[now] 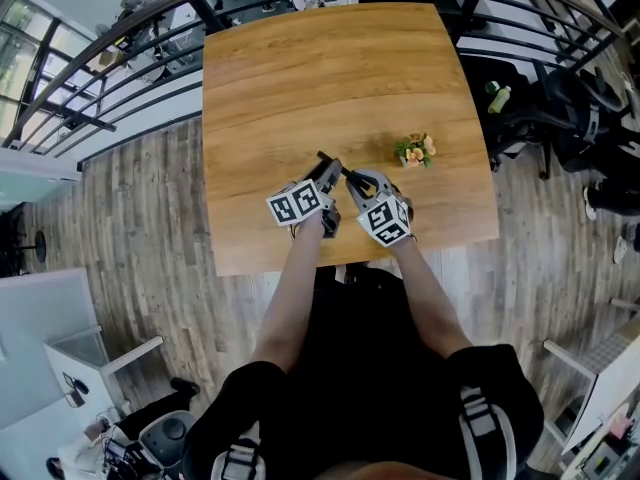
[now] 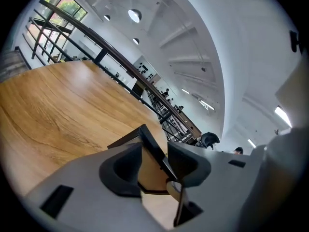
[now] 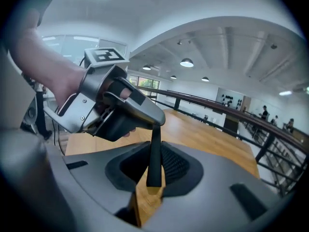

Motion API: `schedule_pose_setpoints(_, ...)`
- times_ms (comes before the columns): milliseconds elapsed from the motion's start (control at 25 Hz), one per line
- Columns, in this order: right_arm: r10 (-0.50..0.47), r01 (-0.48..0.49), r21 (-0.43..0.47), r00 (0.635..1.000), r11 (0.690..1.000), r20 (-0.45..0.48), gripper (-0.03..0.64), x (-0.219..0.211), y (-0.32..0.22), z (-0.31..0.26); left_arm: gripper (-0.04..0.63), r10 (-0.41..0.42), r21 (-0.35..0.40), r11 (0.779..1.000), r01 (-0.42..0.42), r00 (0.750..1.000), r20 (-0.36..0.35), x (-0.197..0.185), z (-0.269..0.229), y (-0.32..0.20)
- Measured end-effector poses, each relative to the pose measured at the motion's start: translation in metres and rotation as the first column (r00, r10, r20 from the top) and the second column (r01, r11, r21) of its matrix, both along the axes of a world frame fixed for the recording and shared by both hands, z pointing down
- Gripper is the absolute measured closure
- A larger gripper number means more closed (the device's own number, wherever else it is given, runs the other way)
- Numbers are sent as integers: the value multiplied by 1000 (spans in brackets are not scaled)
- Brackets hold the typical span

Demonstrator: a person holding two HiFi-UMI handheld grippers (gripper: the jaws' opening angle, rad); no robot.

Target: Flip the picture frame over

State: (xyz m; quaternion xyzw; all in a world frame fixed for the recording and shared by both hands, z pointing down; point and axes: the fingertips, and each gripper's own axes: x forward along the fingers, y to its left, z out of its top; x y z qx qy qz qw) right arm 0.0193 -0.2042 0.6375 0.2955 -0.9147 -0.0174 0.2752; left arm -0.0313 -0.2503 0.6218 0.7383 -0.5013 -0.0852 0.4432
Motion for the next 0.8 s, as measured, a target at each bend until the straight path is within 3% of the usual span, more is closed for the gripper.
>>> schedule_pose_setpoints(200,-27,49,135,987,990,-157,541,-2,6,2,426,6,-37,999,-7,1000,-23,2,6,4)
schedule_pose_setpoints(400,-31,87,216,968,972,-248,541,3,9,4,426,4,-68,998,-8,998,-56,6,10,5)
schedule_pose_setpoints(640,-11,164,359,919,919,-393,540,8,15,9,426,-18,-133,991,-7,983,-185,9,18,7)
schedule_pose_setpoints(800,24,179,418,900,891,-436,541,6,18,9,428,-80,-178,984,31,959,-273,5,21,7)
